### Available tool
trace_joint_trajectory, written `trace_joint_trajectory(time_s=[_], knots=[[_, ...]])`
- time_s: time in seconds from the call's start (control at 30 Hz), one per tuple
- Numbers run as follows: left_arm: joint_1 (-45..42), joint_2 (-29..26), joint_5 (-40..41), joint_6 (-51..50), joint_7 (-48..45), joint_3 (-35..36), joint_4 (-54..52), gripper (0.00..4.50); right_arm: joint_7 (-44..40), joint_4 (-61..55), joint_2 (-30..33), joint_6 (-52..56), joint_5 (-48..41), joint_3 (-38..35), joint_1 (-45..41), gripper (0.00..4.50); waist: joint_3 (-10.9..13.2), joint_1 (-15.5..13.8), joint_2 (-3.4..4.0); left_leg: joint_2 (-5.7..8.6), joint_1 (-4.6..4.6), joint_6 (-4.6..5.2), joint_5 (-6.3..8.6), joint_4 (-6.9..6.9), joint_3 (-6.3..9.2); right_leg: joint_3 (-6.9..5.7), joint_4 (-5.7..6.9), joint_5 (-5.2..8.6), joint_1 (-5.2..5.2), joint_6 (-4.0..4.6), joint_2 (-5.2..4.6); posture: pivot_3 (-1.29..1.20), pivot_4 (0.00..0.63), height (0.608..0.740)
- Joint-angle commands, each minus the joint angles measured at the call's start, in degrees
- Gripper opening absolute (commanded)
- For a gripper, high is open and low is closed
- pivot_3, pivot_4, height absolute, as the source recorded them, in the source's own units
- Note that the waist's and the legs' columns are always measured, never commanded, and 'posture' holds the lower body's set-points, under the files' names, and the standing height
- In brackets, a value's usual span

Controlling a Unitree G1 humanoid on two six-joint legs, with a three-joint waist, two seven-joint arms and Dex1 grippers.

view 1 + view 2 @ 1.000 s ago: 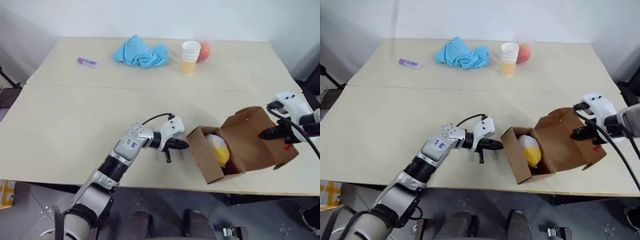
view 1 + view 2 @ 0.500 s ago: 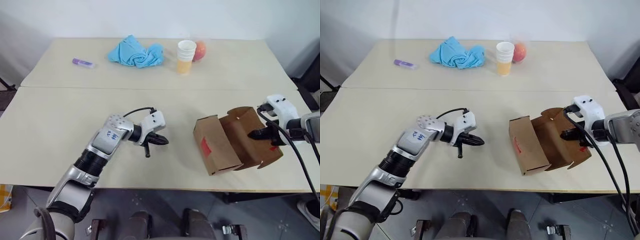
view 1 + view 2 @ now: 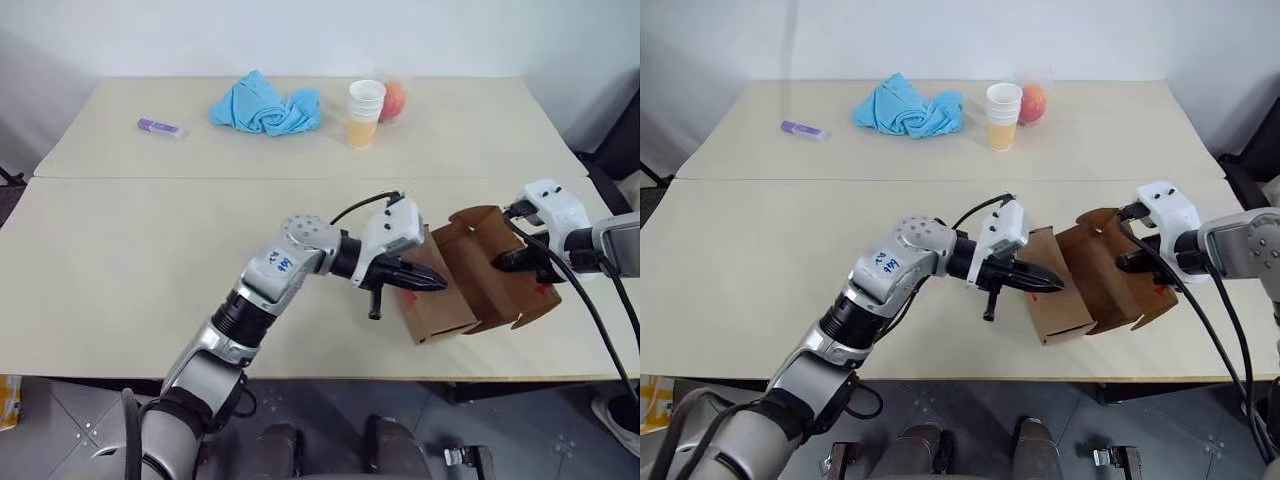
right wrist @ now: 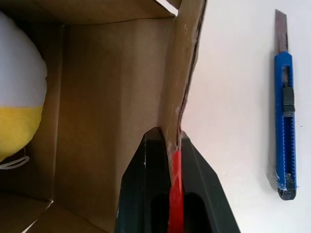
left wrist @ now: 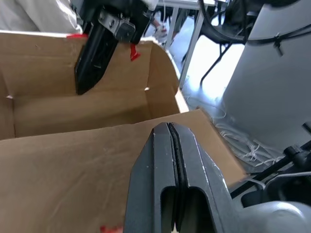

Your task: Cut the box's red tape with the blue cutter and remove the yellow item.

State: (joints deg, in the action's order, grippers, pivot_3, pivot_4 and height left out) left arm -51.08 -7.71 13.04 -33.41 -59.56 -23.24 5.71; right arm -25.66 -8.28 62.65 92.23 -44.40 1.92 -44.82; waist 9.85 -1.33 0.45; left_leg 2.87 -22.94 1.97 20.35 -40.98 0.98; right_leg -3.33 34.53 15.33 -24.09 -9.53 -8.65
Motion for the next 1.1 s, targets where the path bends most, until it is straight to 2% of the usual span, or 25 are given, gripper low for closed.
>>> trace_joint_trajectory(time_s=[0.03, 0.27, 0.53, 0.63, 0.73, 0.87, 1.1], knots=[[-0.2, 0.0, -2.0, 1.9, 0.5, -2.0, 0.3, 0.00, 0.2, -0.1, -0.3, 0.3, -0.1, -0.4, -1.7, 0.03, 0.0, 0.0, 0.00, 0.01, 0.00, 0.00, 0.00, -0.01, 0.00, 0.01, 0.00, 0.00, 0.00, 0.00, -0.01, 0.00, 0.150, 0.740], [1.0, -0.7, -6.9, 4.1, 4.5, -3.6, 4.8, 0.00, 0.9, 1.0, -1.7, 0.3, -1.9, -1.3, -1.0, 0.03, 0.0, -0.3, 0.00, 0.06, -0.01, 0.02, 0.01, -0.04, 0.05, 0.03, 0.00, 0.00, 0.01, 0.00, -0.04, 0.00, 0.150, 0.740], [4.1, -9.4, -6.0, 1.0, -0.3, -4.2, 0.5, 0.00, -0.5, 1.9, 0.7, 0.3, -2.3, -1.7, 0.0, 0.03, 0.0, 0.0, 0.03, -0.03, 0.16, 0.00, 0.00, 0.00, -0.01, 0.09, 0.06, 0.01, 0.06, 0.01, 0.02, 0.00, 0.150, 0.740], [6.3, -11.9, -4.6, -1.4, -1.3, -3.5, -2.1, 0.00, -1.3, 2.5, 1.4, 0.3, -1.4, -1.9, 0.5, 0.03, 0.0, -0.1, 0.03, -0.05, 0.55, 0.00, 0.02, 0.10, -0.02, 0.10, -0.05, 0.02, 0.45, 0.03, 0.01, 0.00, 0.150, 0.740], [7.2, -11.9, -4.5, -1.7, 0.2, -2.5, -2.7, 0.00, -1.3, 2.5, 0.8, 0.3, -1.2, -2.3, 1.2, 0.03, 0.0, -0.8, 0.04, -0.20, 0.62, 0.09, 0.05, 0.00, 0.07, 0.14, -0.10, 0.01, 0.66, 0.03, -0.03, 0.00, 0.150, 0.740], [7.2, -10.0, -4.9, -1.2, 2.7, -1.4, -2.0, 0.00, -0.2, 1.5, -1.4, 0.3, -2.2, -2.9, 2.1, 0.03, 0.0, -1.2, 0.03, -0.13, 0.44, 0.16, 0.09, 0.00, 0.05, 0.27, -0.08, 0.01, 0.43, 0.02, -0.04, 0.00, 0.150, 0.740], [7.8, -11.0, -5.5, -1.8, 3.4, -0.7, -2.4, 0.00, 3.2, 0.9, -5.3, 0.3, -3.4, -4.8, 3.5, 0.03, 0.0, -0.5, 0.03, 0.07, 0.44, 0.13, 0.09, 0.09, 0.00, 0.26, -0.10, 0.01, 0.38, 0.02, -0.01, 0.00, 0.150, 0.740]])
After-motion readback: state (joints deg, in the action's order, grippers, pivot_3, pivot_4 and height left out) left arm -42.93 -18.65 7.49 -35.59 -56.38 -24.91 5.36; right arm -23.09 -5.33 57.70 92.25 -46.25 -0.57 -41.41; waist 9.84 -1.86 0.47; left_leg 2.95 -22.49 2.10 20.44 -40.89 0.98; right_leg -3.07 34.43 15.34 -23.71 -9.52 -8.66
